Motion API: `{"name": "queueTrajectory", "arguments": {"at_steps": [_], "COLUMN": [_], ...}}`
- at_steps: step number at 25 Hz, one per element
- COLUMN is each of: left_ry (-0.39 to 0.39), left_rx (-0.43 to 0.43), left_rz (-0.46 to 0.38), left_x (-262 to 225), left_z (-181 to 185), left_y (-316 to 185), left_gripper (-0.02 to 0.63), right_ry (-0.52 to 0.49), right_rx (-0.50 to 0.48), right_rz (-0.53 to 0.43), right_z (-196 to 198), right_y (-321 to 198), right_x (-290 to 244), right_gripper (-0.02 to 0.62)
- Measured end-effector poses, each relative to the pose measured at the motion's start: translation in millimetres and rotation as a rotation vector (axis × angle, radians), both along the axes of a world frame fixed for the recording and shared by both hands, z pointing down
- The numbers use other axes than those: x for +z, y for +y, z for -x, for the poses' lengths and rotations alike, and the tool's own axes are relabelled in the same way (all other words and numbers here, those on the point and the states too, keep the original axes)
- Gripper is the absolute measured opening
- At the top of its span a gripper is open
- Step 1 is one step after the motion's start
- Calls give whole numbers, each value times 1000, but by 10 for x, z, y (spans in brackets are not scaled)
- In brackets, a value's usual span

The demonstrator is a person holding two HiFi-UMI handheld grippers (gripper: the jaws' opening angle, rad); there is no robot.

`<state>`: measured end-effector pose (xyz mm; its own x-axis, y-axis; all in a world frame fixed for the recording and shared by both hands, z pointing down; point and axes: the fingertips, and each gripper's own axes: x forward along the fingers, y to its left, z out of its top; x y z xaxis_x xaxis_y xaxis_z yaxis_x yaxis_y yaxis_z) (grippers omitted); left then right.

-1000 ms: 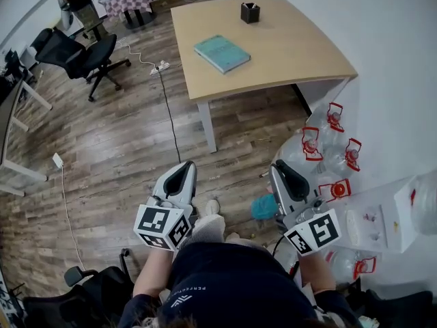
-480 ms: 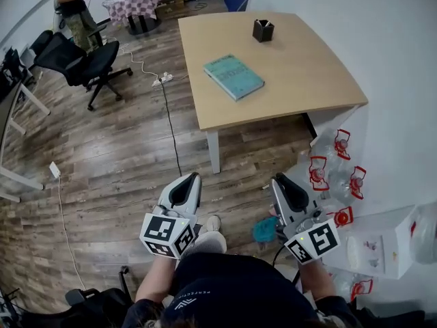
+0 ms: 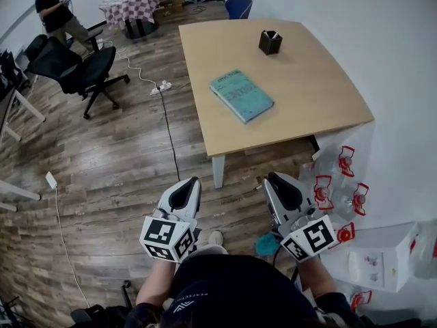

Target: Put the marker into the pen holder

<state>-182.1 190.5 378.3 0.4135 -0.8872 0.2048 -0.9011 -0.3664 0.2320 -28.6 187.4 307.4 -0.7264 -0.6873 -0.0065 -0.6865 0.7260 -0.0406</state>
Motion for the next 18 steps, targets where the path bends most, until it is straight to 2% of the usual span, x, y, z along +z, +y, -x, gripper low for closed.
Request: {"name": "queueTrajectory", "arguments": {"at_steps": [11, 18], "left_ry": [-23, -31], "left_rx": [82, 64], "left_rz": [14, 0], "left_x": [94, 64], "left_z": [92, 19], "left_y": [-537, -1085], "left_gripper": [9, 8], "right_ry": [9, 4], "right_rx": [-11, -19], "right_rz": [4, -28], "right_z": [308, 209], "right_y": [-613, -1324], "right_x": [19, -32], "right_gripper": [43, 43]}}
